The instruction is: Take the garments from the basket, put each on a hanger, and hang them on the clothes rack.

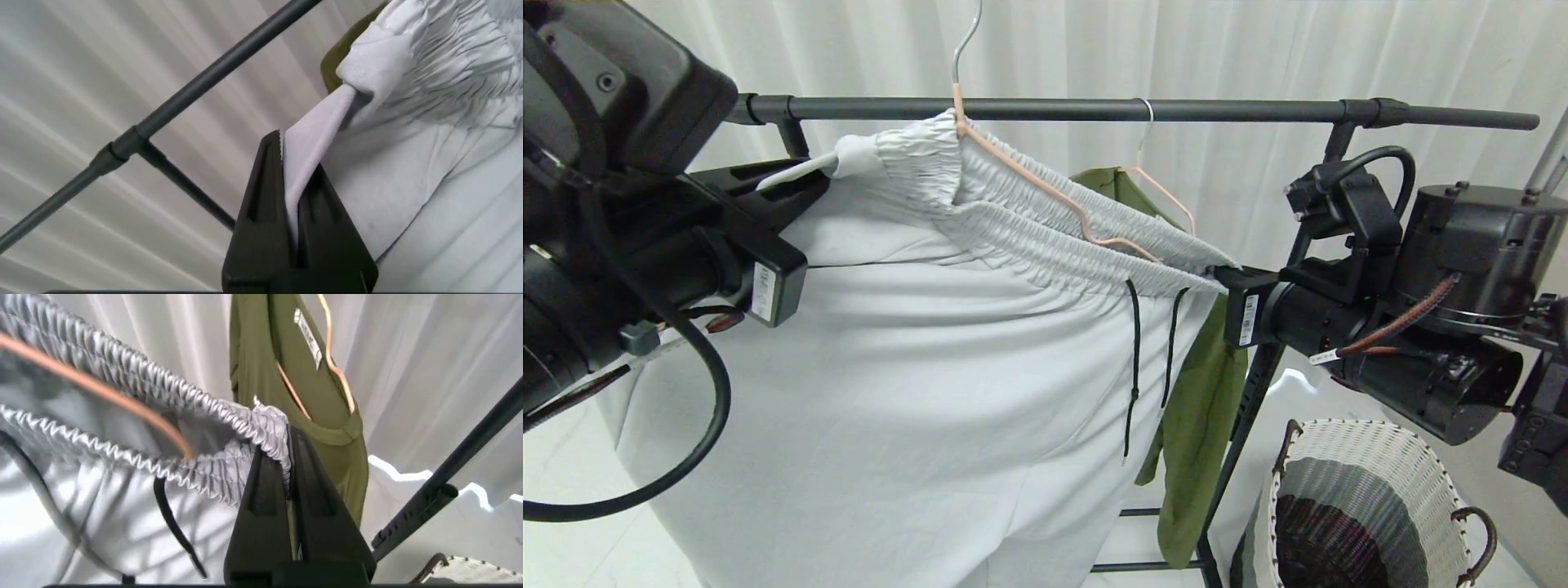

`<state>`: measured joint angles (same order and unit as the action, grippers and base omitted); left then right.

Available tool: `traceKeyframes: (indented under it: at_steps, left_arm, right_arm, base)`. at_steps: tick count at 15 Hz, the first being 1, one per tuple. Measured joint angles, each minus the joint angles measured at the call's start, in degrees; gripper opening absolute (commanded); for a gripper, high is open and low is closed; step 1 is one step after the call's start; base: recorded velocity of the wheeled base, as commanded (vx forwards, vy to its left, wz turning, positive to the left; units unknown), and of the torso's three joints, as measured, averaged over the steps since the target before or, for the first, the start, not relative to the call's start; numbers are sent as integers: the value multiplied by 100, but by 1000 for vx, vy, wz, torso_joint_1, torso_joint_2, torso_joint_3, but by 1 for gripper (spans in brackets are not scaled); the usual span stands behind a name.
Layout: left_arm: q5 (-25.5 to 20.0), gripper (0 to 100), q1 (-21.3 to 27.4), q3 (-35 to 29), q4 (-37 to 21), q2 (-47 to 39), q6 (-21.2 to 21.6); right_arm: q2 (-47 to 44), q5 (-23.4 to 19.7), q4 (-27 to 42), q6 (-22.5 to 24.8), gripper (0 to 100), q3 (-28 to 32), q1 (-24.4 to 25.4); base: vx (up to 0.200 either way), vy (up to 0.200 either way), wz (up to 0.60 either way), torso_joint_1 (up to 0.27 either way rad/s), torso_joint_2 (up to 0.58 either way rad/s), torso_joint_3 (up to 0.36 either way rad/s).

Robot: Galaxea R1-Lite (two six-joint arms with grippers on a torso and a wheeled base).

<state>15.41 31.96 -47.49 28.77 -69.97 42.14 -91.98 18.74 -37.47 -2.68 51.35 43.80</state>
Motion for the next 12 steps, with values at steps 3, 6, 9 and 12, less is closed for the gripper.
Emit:
traceKeyframes:
  at_steps: [3, 6, 9, 12]
  left_arm:
    - [65, 0, -30, 211, 0, -20, 272]
    - [701, 0, -44, 238, 24, -146, -77]
    - [1532, 0, 227, 111, 29, -362, -952]
    - [1891, 0, 581, 9, 32, -519, -1396]
  right_arm:
    - [94, -522, 23, 189, 0, 24, 123]
    - [215, -642, 59, 304, 0, 33, 503]
    - [312, -649, 179, 319, 0, 30, 1229]
    - [256, -649, 195, 328, 0, 33, 1819]
  base:
    - [0, 0, 0, 0, 0, 0]
    - [0, 0, 0, 0, 0, 0]
    - [0, 0, 0, 0, 0, 0]
    - [0, 0, 0, 0, 0, 0]
